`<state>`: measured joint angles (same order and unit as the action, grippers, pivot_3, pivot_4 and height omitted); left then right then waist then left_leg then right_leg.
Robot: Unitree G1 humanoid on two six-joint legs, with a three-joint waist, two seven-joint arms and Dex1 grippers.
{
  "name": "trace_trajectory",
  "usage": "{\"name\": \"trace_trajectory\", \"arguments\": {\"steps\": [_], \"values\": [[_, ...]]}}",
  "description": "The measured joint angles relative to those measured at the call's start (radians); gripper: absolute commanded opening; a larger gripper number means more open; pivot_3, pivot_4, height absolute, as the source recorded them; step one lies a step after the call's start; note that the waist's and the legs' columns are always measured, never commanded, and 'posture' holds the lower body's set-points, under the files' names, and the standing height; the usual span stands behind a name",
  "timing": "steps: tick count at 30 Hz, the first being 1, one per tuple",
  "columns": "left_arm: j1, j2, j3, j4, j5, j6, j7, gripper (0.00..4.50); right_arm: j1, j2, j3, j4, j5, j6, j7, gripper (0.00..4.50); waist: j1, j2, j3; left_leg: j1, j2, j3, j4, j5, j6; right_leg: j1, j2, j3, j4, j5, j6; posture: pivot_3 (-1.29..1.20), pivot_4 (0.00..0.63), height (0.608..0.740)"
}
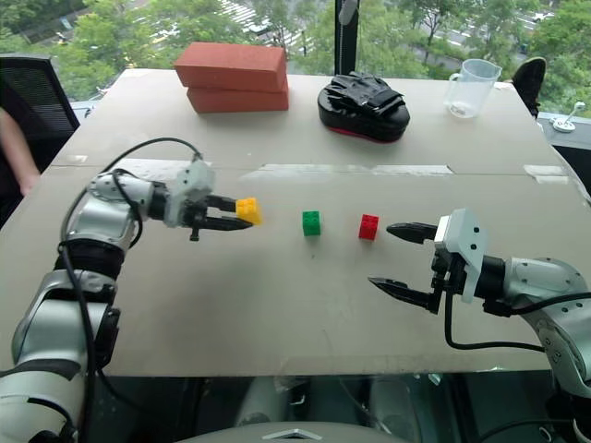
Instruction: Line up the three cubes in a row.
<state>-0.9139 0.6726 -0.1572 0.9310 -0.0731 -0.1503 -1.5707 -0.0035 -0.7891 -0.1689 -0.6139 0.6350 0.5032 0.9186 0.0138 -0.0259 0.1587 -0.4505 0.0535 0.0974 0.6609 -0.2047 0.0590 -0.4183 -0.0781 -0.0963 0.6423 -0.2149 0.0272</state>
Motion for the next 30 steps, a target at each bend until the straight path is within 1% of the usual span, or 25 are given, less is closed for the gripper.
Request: {"name": "trace_trajectory", "arguments": {"steps": [3,7,12,16,22,24,25,26,28,30], "values": [[-0.064,-0.023,-0.018,0.132,0.044,-0.098,-0.020,1.31,0.020,0.000,-0.006,-0.003,-0.014,-0.005,-0.014,4.50,-0.002,0.000,0.000,0.000,0.001,0.000,0.000,0.000,0.000,-0.001,0.001,0.001,0.000,-0.001,0.002,0.00,0.150,0.740],[-0.116,-0.039,-0.020,0.244,0.092,-0.172,-0.027,1.31,0.040,0.001,-0.007,-0.027,-0.020,-0.005,-0.037,4.50,0.001,0.000,0.000,0.000,0.002,-0.001,0.000,0.000,0.000,-0.001,0.000,0.000,0.001,-0.002,0.001,0.00,0.150,0.740],[-0.140,-0.047,-0.021,0.300,0.130,-0.206,-0.024,1.31,0.066,0.001,-0.015,-0.056,-0.015,-0.003,-0.054,4.50,0.002,0.000,0.000,-0.002,0.002,-0.002,0.003,-0.001,0.001,-0.001,0.000,0.000,0.001,-0.004,-0.001,0.00,0.150,0.740],[-0.148,-0.048,-0.020,0.319,0.152,-0.216,-0.013,1.31,0.072,-0.002,-0.043,-0.076,-0.006,0.001,-0.066,4.50,0.001,0.000,0.000,-0.002,0.002,-0.001,0.004,-0.001,0.002,-0.001,0.000,0.000,0.001,-0.003,0.000,0.00,0.150,0.740],[-0.153,-0.062,-0.019,0.338,0.177,-0.230,0.023,1.31,0.073,-0.003,-0.043,-0.086,0.003,0.019,-0.080,4.50,0.002,0.000,0.000,-0.002,0.002,-0.002,0.004,-0.002,0.002,-0.001,0.000,0.000,0.001,-0.003,-0.001,0.00,0.150,0.740],[-0.163,-0.070,-0.020,0.342,0.191,-0.230,0.036,2.31,0.076,-0.005,-0.043,-0.093,0.006,0.021,-0.084,4.50,0.003,0.000,0.000,-0.002,0.002,-0.002,0.005,-0.002,0.002,0.000,0.000,0.000,0.001,-0.003,0.000,0.00,0.150,0.740],[-0.166,-0.070,-0.020,0.343,0.196,-0.230,0.047,2.50,0.078,-0.006,-0.044,-0.097,0.008,0.022,-0.086,4.50,0.003,0.000,0.000,-0.002,0.002,-0.002,0.005,-0.002,0.002,0.000,0.000,0.000,0.001,-0.003,0.000,0.00,0.150,0.740],[-0.166,-0.071,-0.020,0.343,0.198,-0.230,0.050,2.96,0.080,-0.006,-0.044,-0.099,0.009,0.023,-0.087,4.50,0.002,0.000,0.000,-0.002,0.002,-0.002,0.005,-0.002,0.003,0.000,0.000,0.000,0.001,-0.003,0.000,0.00,0.150,0.740],[-0.166,-0.072,-0.014,0.344,0.199,-0.229,0.050,3.70,0.086,-0.009,-0.045,-0.106,0.011,0.031,-0.095,4.50,0.001,0.000,0.000,-0.002,0.002,-0.002,0.005,-0.002,0.003,0.000,0.000,0.000,0.001,-0.003,0.000,0.00,0.150,0.740],[-0.166,-0.069,-0.001,0.342,0.191,-0.220,0.048,3.70,0.092,-0.010,-0.050,-0.113,0.016,0.038,-0.104,4.50,0.001,0.000,0.000,-0.002,0.002,-0.002,0.005,-0.002,0.003,0.000,0.000,0.000,0.001,-0.003,0.000,0.00,0.150,0.740]]}}
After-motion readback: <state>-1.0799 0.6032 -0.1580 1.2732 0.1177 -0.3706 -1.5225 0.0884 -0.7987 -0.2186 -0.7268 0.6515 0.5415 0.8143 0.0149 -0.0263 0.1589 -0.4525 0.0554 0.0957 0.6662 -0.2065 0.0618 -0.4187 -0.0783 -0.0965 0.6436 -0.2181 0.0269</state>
